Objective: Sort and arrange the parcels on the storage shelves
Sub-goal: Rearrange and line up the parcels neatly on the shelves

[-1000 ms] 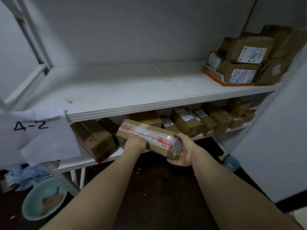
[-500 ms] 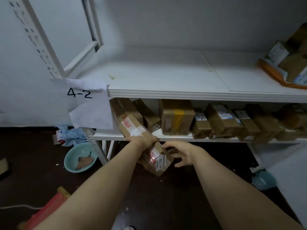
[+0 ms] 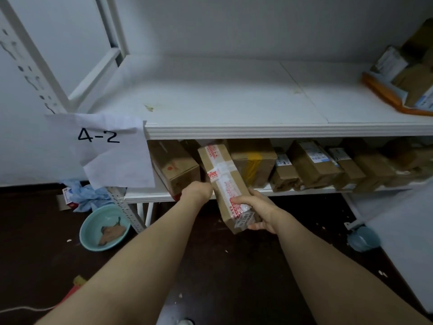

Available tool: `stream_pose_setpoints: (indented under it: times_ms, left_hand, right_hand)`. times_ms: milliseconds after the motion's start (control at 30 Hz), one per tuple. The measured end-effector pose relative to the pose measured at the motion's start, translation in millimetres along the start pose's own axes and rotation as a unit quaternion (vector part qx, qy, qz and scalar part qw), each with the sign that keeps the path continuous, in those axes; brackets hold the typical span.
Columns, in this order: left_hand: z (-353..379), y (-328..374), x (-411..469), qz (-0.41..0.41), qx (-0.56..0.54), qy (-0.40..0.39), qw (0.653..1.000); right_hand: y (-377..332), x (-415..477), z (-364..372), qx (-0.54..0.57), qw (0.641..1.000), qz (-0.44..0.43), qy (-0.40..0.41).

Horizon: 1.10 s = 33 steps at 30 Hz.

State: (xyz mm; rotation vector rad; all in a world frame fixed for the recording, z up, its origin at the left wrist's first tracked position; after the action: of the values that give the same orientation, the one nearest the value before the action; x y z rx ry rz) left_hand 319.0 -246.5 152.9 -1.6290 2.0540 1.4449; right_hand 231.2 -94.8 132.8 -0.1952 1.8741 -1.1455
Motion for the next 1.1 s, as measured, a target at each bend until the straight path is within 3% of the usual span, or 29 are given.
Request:
stream_pose_setpoints:
  times_ms: [133, 233, 467, 900, 1100]
  left_hand:
    - [0.8, -6.9, 24.9, 0.057, 0.251, 0.049, 0.965]
    - [1.3, -9.7, 46.1, 0.093, 0.301, 0.07, 0.946]
    - [-4.4, -16.8, 88.1, 0.083, 0.281, 0.046, 0.955]
    - [-30.0, -46.2, 136.7, 0.066, 0.271, 0.048, 0.959]
    - [-43.0, -49.3, 139.0, 0.069, 0.279, 0.059, 0.956]
  right_hand:
    - [1.5, 13.3, 20.0, 0.036, 0.999, 0.021, 0.009]
    - [6.6, 29.2, 32.3, 0.065, 0.998, 0.027, 0.006]
    - [24.1, 60.8, 50.3, 0.117, 0.992, 0.043, -0.003]
    - [21.7, 85.6, 71.7, 0.095, 0.988, 0.071, -0.096]
    - [14.0, 89.9, 83.0, 0.109, 0.988, 0.077, -0.08]
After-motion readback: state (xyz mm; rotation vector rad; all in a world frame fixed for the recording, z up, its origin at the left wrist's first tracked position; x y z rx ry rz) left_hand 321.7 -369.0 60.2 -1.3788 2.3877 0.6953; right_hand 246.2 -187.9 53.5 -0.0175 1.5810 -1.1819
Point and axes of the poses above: each hand's wrist, its own x-axis towards the middle knuckle, its own z-axis out of the palm, y = z × x, the point moved 1 cm from there along x, towards the middle knuckle, and after that the axes turned 4 degrees about -z, right-handed, at the moved point
